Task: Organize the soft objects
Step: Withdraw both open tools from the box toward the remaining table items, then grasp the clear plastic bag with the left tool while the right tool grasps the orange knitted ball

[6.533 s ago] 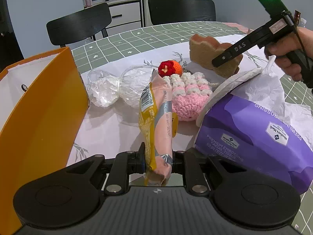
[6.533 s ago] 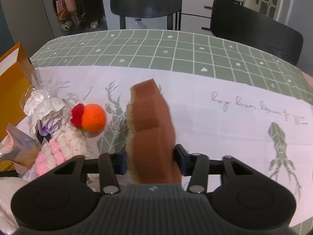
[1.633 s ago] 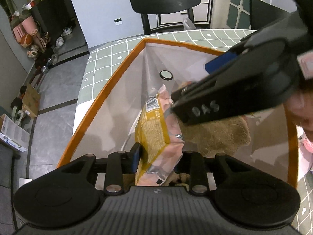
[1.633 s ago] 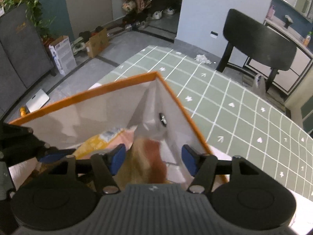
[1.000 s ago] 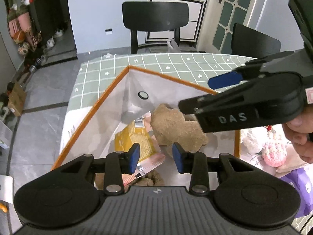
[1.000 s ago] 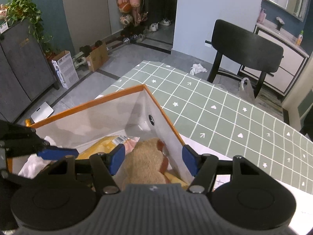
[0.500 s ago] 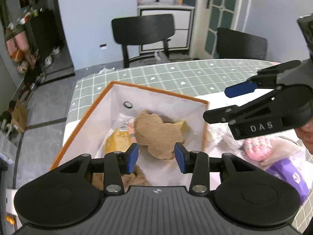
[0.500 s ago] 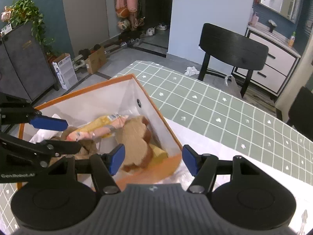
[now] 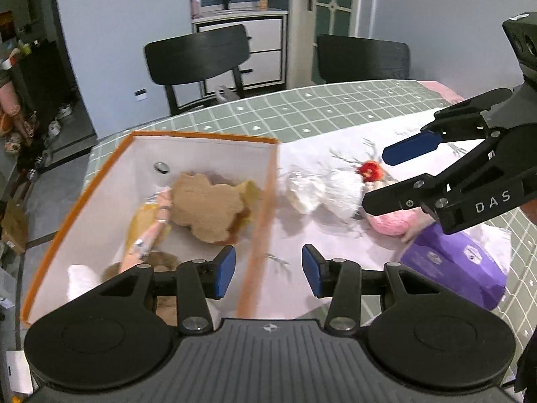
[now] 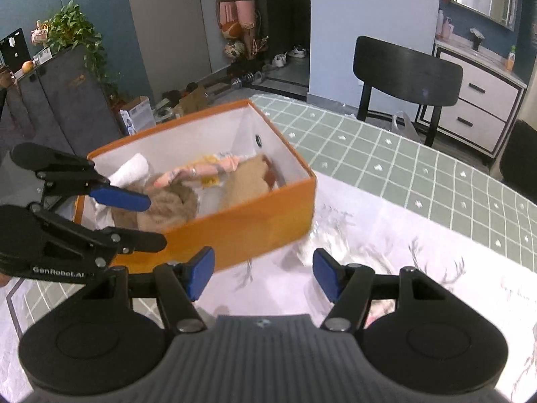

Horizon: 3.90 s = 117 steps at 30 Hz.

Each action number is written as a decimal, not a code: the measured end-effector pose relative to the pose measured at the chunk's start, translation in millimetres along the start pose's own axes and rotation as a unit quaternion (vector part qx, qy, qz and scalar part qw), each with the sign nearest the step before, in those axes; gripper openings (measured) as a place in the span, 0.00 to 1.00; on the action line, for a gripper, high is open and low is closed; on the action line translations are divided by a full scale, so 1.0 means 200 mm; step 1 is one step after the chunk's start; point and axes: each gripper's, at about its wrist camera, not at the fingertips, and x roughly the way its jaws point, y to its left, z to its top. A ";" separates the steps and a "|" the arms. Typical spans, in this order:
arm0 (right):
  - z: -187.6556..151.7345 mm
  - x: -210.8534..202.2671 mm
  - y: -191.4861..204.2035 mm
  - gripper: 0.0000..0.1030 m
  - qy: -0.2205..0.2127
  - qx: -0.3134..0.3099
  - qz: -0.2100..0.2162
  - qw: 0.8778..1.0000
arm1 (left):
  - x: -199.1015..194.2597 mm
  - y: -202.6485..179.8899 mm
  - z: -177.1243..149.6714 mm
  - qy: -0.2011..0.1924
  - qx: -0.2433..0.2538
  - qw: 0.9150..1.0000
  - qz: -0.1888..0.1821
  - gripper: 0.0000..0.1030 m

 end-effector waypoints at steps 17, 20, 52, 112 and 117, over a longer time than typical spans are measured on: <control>-0.24 -0.05 -0.38 0.63 0.017 0.035 -0.031 0.999 | 0.33 -0.34 0.13 0.014 0.039 0.998 -0.044 0.55; -0.27 -0.05 -0.45 0.63 0.019 0.044 -0.039 0.998 | 0.39 -0.37 0.15 0.016 0.042 0.998 -0.046 0.57; -0.41 0.03 -0.87 0.65 0.030 0.109 -0.070 0.991 | 0.90 -0.50 0.28 0.049 0.066 0.997 -0.015 0.72; -0.20 0.60 -0.93 0.50 0.129 0.156 -0.059 0.977 | 0.63 -0.43 0.10 0.001 0.102 0.994 -0.037 0.43; -0.21 0.58 -0.94 0.50 0.122 0.157 -0.063 0.978 | 0.62 -0.43 0.10 -0.002 0.101 0.994 -0.040 0.43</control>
